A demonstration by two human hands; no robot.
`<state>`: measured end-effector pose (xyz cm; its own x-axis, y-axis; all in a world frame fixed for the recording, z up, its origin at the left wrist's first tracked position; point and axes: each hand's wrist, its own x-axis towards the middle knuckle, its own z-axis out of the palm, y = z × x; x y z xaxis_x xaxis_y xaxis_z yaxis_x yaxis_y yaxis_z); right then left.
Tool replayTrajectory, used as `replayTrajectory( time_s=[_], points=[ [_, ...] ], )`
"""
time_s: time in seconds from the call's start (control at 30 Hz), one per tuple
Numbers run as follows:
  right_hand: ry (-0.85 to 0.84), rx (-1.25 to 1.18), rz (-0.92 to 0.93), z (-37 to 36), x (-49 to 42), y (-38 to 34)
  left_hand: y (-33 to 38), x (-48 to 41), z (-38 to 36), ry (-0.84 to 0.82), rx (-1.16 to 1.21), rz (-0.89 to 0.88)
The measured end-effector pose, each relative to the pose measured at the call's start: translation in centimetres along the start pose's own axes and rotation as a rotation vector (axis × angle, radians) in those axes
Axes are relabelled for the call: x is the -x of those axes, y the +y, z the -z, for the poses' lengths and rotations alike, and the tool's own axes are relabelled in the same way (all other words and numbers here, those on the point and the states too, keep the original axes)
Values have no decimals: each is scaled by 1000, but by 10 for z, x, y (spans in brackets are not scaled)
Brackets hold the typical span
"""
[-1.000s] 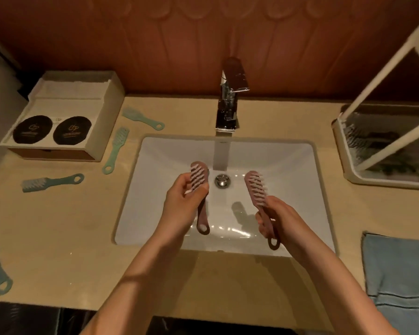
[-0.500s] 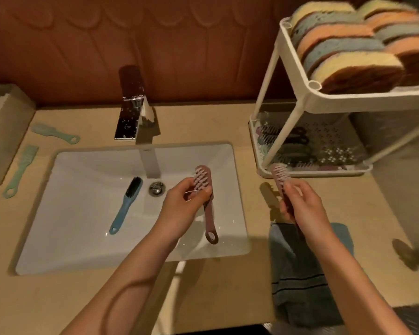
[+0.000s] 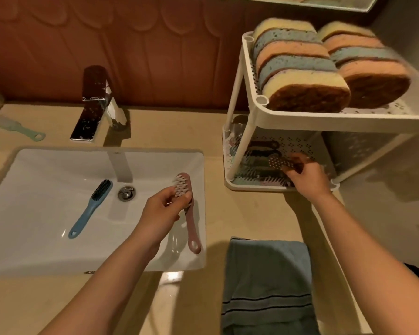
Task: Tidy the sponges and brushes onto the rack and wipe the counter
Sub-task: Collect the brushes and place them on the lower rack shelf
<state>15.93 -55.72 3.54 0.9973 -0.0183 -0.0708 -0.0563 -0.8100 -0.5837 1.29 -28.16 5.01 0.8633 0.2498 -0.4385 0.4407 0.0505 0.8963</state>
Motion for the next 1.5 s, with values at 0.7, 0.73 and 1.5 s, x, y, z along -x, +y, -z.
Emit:
replayTrajectory(
  time_s=[0.7,0.73,1.5],
  points=[
    [-247,165,35,-18,-39,23,-1,2,-12,-7,-28,14],
    [-247,157,38,-18,-37,23,0,2,-13,-9,-27,15],
    [-398,-424,174,-12,101,-59,23,1,-77,-51,-57,-21]
  ],
)
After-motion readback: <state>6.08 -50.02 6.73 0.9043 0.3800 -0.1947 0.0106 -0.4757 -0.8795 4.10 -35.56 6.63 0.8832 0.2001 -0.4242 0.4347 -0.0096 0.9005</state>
